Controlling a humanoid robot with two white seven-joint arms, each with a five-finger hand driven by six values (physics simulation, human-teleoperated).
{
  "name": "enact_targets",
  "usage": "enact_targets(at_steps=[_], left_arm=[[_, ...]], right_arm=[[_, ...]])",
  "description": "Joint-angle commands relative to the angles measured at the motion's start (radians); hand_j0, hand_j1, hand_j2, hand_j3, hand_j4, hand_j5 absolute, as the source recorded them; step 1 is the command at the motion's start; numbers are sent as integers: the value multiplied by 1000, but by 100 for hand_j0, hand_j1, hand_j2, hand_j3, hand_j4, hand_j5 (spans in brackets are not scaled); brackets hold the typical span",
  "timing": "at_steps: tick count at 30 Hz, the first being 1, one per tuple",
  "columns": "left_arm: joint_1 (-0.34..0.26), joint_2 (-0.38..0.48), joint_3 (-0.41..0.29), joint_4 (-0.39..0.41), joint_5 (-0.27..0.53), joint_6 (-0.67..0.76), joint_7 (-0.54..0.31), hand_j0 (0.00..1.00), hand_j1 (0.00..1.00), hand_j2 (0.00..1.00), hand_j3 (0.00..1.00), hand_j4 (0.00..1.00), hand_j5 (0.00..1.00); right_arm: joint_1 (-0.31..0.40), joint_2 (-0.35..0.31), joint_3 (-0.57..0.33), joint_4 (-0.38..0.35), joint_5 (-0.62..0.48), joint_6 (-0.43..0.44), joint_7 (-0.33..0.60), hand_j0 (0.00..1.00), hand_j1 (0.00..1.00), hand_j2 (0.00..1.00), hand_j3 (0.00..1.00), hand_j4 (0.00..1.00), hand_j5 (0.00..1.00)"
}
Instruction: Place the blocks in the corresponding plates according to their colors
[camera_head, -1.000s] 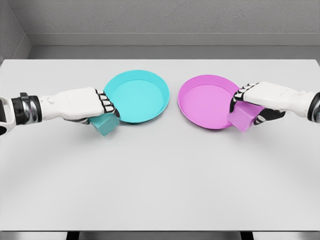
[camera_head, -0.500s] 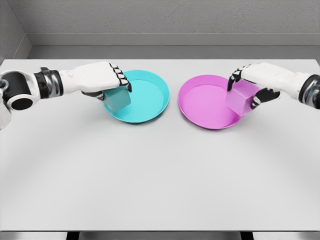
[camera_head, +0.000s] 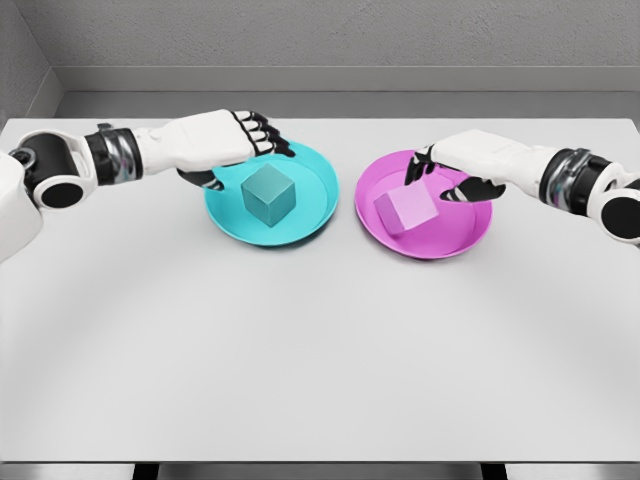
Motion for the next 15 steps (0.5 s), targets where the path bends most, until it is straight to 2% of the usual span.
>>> enact_targets(at_steps=[1, 3, 6, 7, 10, 13, 15], left_arm=[[2, 86, 3, -71, 56, 1, 3, 100, 100, 100, 100, 100, 100], [6, 169, 8, -120, 90, 1, 3, 100, 100, 100, 100, 100, 100], [18, 249, 9, -123, 150, 1, 3, 100, 100, 100, 100, 100, 100], [34, 277, 9, -128, 165, 1, 1, 100, 100, 100, 100, 100, 100], [57, 366, 25, -160, 173, 1, 1, 100, 100, 100, 100, 100, 100], [136, 428, 86, -171, 171, 1, -4, 100, 100, 100, 100, 100, 100], [149, 438, 88, -172, 171, 1, -2, 100, 100, 100, 100, 100, 100]], right_arm=[[0, -6, 0, 1, 0, 8, -1, 100, 100, 100, 100, 100, 100], [0, -12, -9, -4, 0, -2, -1, 100, 100, 100, 100, 100, 100], [5, -42, -43, -7, 0, -13, -1, 100, 100, 100, 100, 100, 100], [11, -62, -55, -7, 2, -48, -1, 100, 100, 100, 100, 100, 100], [43, -147, -92, -5, 0, -268, -1, 100, 100, 100, 100, 100, 100], [152, -202, -185, -5, 0, -438, -1, 100, 100, 100, 100, 100, 100], [239, -237, -258, 1, 0, -533, -4, 100, 100, 100, 100, 100, 100]])
